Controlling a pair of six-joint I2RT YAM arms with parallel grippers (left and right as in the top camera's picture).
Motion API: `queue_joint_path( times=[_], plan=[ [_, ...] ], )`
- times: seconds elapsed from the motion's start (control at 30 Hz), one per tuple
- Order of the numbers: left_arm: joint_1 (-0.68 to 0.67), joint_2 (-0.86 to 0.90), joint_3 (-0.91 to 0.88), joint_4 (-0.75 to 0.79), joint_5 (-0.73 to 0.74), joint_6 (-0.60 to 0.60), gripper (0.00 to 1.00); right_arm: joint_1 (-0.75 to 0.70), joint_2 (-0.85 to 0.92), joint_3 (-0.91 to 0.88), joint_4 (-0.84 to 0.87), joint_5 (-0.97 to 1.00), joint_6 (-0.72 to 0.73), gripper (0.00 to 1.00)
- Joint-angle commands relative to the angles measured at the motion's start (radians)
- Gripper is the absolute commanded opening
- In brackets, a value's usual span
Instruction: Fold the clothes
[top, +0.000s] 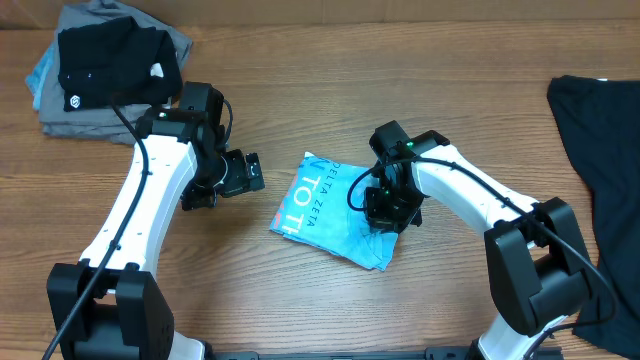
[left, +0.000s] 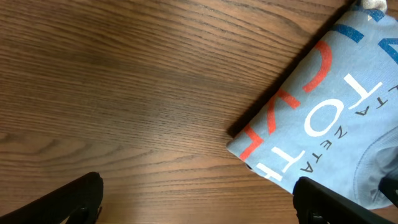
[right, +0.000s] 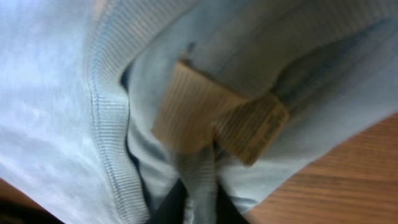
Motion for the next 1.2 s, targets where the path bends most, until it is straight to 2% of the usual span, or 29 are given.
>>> queue_joint_path(
  times=[0.0,0.27,0.3,0.43,0.57,0.7,0.87,0.9,0.97,1.0,1.1,1.17],
  plan=[
    [0.003,0.003,-0.001,0.000,-0.010,0.009,1.00,-0.004,0.000,-0.005,-0.005,0.052,0.048,0.04],
    [0.004,0.003,-0.001,0.000,-0.010,0.009,1.00,-0.003,0.000,-0.005,-0.117,0.196,0.132,0.04],
    [0.004,0.003,-0.001,0.000,-0.010,0.009,1.00,-0.003,0.000,-0.005,-0.129,0.214,0.145,0.10],
    [0.003,0.003,-0.001,-0.002,-0.010,0.009,1.00,-0.003,0.000,-0.005,-0.207,0.347,0.206,0.14],
    [0.003,0.003,-0.001,-0.001,-0.010,0.009,1.00,-0.004,0.000,-0.005,-0.335,0.542,0.342,0.20],
    [0.003,0.003,-0.001,0.000,-0.010,0.009,1.00,-0.011,0.000,0.021,-0.402,0.586,0.408,0.23],
    [0.003,0.003,-0.001,-0.001,-0.010,0.009,1.00,-0.011,-0.002,0.132,-0.405,0.528,0.389,0.27],
    [0.003,0.003,-0.001,-0.001,-0.010,0.009,1.00,-0.011,-0.002,0.160,-0.393,0.498,0.358,0.29],
    [0.003,0.003,-0.001,-0.001,-0.009,0.009,1.00,-0.011,-0.002,0.202,-0.349,0.418,0.271,0.46],
    [0.003,0.003,-0.001,-0.001,-0.009,0.009,1.00,-0.011,-0.002,0.212,-0.322,0.373,0.236,0.47],
    [0.003,0.003,-0.001,-0.001,-0.009,0.009,1.00,-0.011,-0.002,0.214,-0.221,0.228,0.111,0.45],
    [0.003,0.003,-0.001,-0.002,-0.008,0.008,1.00,-0.011,-0.002,0.199,-0.168,0.187,0.084,0.32]
  ],
)
